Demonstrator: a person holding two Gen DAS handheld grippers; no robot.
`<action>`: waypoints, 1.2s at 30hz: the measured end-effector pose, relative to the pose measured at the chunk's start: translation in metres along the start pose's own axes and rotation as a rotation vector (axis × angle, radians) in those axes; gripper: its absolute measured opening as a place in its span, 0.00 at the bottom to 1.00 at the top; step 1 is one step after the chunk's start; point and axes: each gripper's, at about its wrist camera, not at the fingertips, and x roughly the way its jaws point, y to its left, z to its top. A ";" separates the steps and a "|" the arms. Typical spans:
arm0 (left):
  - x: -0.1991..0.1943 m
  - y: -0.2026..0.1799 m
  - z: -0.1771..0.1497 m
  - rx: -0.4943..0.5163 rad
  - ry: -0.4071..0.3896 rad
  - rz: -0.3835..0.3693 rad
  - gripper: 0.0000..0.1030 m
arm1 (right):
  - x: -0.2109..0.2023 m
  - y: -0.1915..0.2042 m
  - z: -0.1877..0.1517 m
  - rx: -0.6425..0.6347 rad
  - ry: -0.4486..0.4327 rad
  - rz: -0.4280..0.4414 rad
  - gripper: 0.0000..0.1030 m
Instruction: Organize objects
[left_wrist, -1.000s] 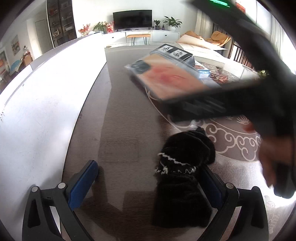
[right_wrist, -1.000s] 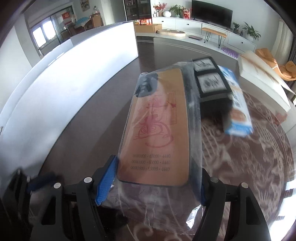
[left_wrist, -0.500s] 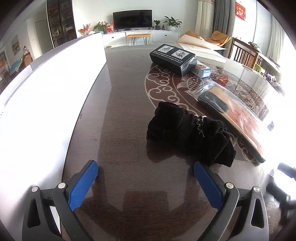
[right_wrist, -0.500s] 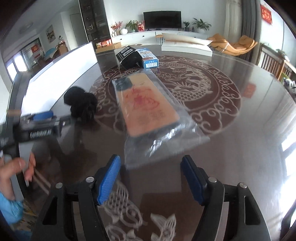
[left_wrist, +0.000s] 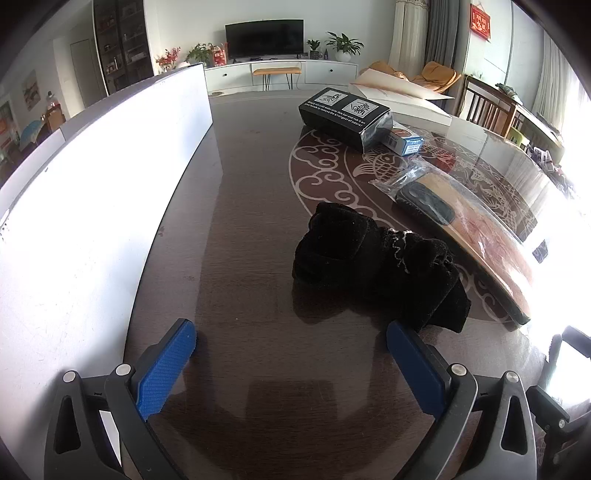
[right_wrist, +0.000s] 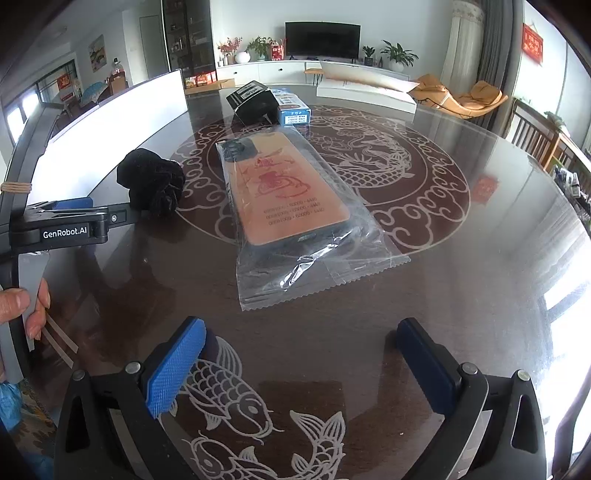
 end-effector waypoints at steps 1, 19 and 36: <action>0.000 0.000 0.000 0.000 0.000 0.000 1.00 | 0.000 0.000 0.000 -0.001 -0.001 0.000 1.00; -0.001 0.025 0.028 -0.300 0.156 -0.316 1.00 | 0.059 0.003 0.120 -0.247 0.205 0.146 1.00; -0.003 -0.002 0.027 -0.028 0.198 -0.016 1.00 | 0.064 0.008 0.090 -0.249 0.276 0.143 0.97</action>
